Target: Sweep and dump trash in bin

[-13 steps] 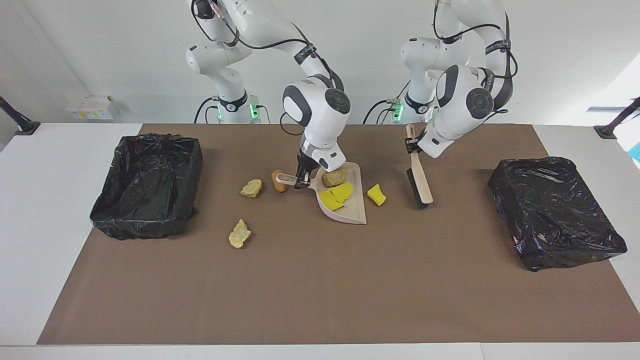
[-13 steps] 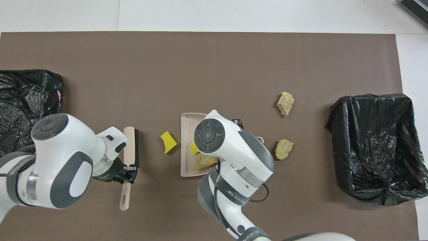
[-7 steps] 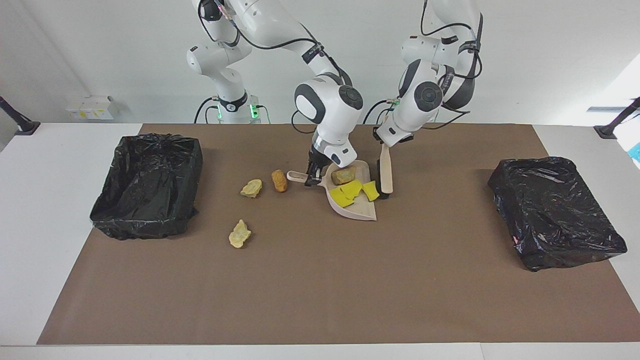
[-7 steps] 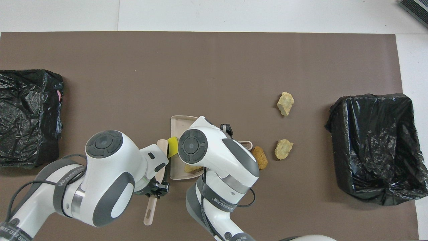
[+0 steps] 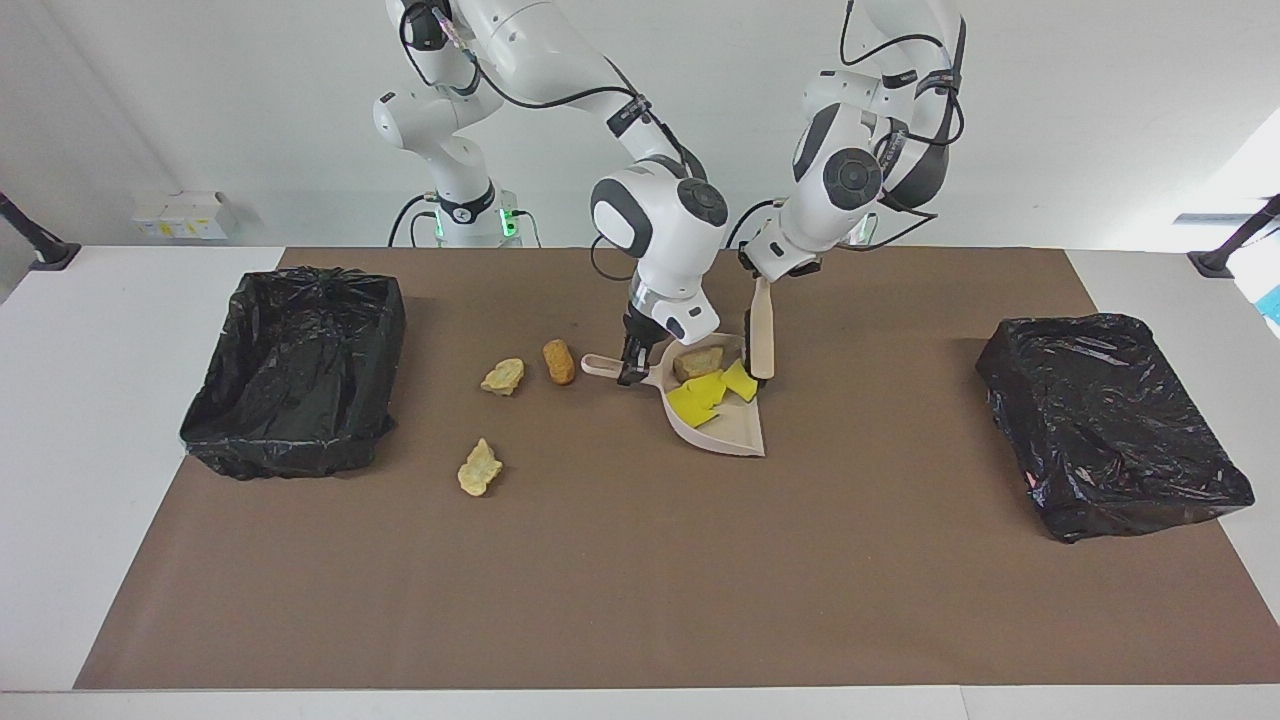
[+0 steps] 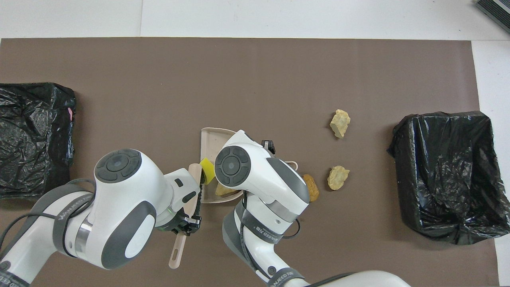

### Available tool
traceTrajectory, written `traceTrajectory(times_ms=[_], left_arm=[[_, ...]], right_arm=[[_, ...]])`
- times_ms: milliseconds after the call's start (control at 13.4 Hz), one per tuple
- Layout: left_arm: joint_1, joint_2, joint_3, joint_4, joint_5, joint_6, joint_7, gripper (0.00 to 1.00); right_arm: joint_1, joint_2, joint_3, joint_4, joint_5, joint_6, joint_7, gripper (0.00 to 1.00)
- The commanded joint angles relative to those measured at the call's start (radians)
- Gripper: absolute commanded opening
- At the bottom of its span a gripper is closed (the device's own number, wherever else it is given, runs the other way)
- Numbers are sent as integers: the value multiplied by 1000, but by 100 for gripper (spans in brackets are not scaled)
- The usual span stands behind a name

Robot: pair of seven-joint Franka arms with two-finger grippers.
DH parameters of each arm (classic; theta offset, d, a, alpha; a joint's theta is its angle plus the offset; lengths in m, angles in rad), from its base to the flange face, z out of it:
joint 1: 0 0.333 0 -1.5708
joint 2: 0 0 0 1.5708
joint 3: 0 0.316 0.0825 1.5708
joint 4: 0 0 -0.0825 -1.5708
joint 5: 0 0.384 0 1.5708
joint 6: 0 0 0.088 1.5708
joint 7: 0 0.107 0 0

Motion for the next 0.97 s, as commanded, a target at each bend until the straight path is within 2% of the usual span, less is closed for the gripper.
traceTrajectory(times_ms=[0, 225, 524, 899], left_arm=[[8, -11, -3, 13, 3, -42, 23, 0], [1, -19, -3, 2, 3, -45, 21, 0], [-9, -40, -13, -13, 5, -97, 18, 0], [-19, -57, -19, 7, 20, -173, 14, 0]], right_arm=[[-19, 7, 9, 14, 19, 17, 23, 0], [-24, 9, 9, 14, 19, 23, 20, 0], [-40, 10, 9, -35, 85, 175, -7, 0], [-54, 10, 9, -39, 88, 178, -79, 0]])
